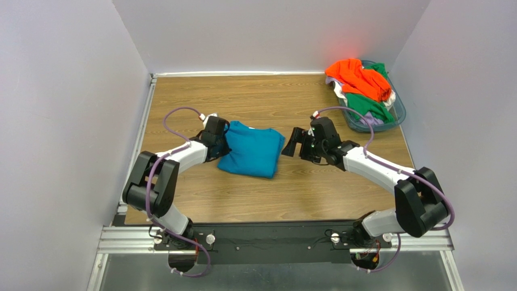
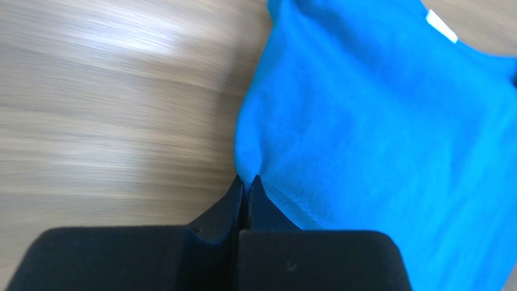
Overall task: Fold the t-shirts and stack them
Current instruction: Neatly place the folded tshirt to the corner
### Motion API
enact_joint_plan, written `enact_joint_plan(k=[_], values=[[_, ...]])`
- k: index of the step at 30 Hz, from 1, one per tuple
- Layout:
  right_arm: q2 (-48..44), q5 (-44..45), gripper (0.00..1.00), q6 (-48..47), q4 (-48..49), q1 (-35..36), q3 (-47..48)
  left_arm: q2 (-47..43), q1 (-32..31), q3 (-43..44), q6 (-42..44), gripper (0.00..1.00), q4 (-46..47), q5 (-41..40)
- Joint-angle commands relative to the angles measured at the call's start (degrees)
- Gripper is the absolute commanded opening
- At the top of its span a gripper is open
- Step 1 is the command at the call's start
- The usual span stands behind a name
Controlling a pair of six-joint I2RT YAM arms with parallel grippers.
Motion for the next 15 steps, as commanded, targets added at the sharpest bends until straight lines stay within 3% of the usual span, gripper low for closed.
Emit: enact_joint_plan(k=[1, 8, 15], values=[[-1.96, 3.42, 1.0, -2.39, -0.67, -0.35, -1.04, -0.06, 3.21, 2.58, -1.25, 0.0, -10.74, -14.34], [-1.43, 2.2, 1.0, -5.91, -1.99, -3.08, -1.57, 0.82, 7.61, 4.69, 0.42, 0.0, -14.26, -21.89], [-0.02, -1.85, 1.0, -10.39, -3.4, -6.68, -1.04, 2.14, 15.42, 6.88, 5.15, 0.0, -11.8, -26.12]])
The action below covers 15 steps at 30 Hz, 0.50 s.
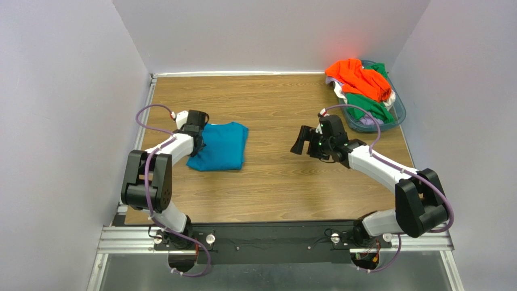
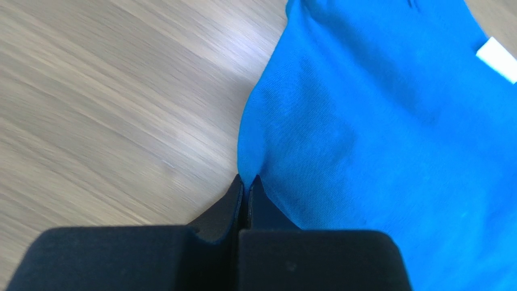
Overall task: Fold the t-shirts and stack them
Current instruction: Neatly place the folded tshirt to the corner
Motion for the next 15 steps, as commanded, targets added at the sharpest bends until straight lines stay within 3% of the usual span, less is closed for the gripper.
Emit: enact_joint_plan(k=[1, 5, 15], values=[[0.5, -1.85, 1.0, -5.49, -2.42, -1.7, -0.37, 0.72, 5.05, 1.84, 5.18, 0.0, 3.44, -5.73], [0.41, -0.71, 1.0, -8.32, -4.0, -4.07, -0.01, -2.44, 8.93, 0.69, 11.52, 0.0, 9.36, -1.06], [-0.38, 0.08, 1.0, -8.93, -4.35, -5.39, -0.45, 1.59, 14.02, 5.43, 14.43, 0.0, 7.26, -10.37]])
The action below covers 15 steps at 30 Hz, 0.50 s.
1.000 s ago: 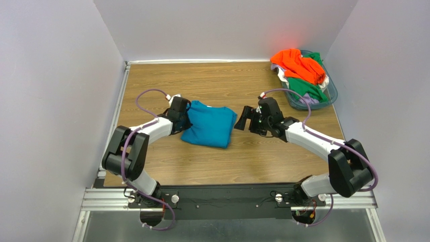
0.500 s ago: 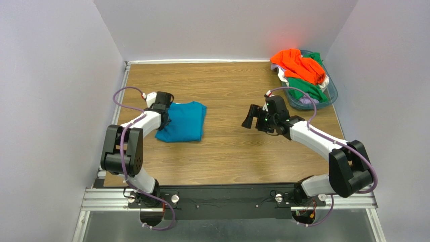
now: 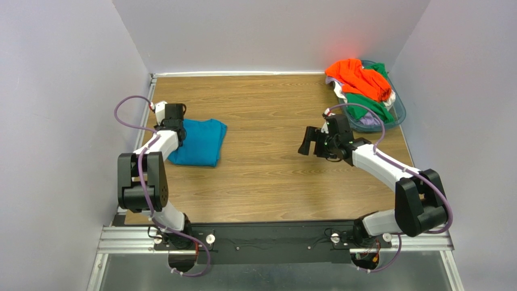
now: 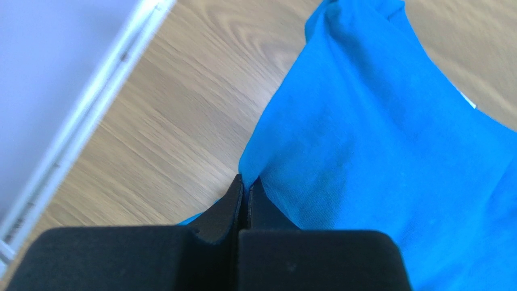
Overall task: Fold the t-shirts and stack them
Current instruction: Neatly place the folded tshirt to the corner
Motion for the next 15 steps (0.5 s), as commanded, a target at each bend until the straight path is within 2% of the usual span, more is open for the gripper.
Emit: enact_joint_plan(k=[1, 10, 15], values=[[-0.44, 0.98, 1.0, -1.66, -1.55, -0.45, -0.45, 2.27, 2.78, 3.03, 1.18, 0.0, 0.02, -7.07], [-0.71, 3.26, 1.0, -2.01, -1.82, -1.07, -0.8, 3.33, 6.66, 4.79, -1.19, 0.0, -0.43, -13.14], [0.61, 3.7, 1.0, -2.1, -1.91, -1.33, -0.81, 5.34, 8.5, 7.77, 0.74, 0.0, 0.99, -14.91]])
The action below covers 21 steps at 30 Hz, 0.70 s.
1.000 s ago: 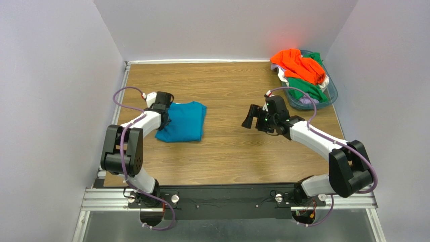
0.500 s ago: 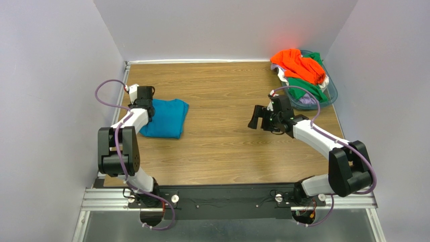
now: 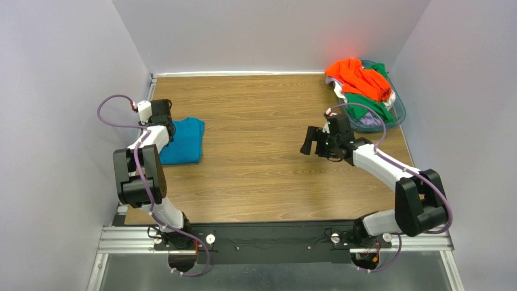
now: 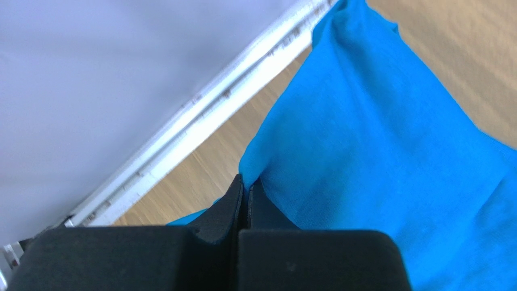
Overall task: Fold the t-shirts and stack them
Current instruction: Neatly place the folded tshirt to the corner
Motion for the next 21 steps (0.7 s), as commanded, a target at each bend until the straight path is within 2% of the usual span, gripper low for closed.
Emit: enact_joint_plan(k=[1, 9, 12, 13, 14, 15, 19, 21], values=[[1.13, 2.04, 1.0, -1.09, -1.71, -0.66, -0.63, 2.11, 1.75, 4.61, 0.08, 0.0, 1.31, -5.29], [1.75, 2.83, 1.0, -1.0, -1.88, -1.09, -0.63, 5.54, 4.39, 7.95, -2.2, 0.0, -1.33, -6.43], [1.49, 3.09, 1.0, -1.09, -1.88, -1.09, -0.72, 6.77, 4.66, 9.19, -2.82, 0.0, -2.82, -4.51], [1.58, 3.18, 1.0, -1.09, -1.88, -1.09, -0.63, 7.21, 4.66, 10.15, -2.99, 0.05, -3.17, -4.59], [1.66, 3.27, 1.0, -1.09, -1.88, -1.18, -0.63, 7.56, 4.66, 10.85, -3.78, 0.16, -5.09, -6.15], [1.75, 3.27, 1.0, -1.09, -1.88, -1.18, -0.63, 8.0, 4.57, 11.99, -5.53, 0.34, -6.24, -7.21], [2.01, 3.27, 1.0, -1.18, -1.8, -1.18, -0.45, 7.39, 4.66, 13.67, -6.68, 0.47, -8.36, -8.72], [2.1, 3.27, 1.0, -1.09, -1.88, -1.18, -0.37, 6.95, 4.66, 14.55, -7.12, 0.5, -9.06, -7.49]])
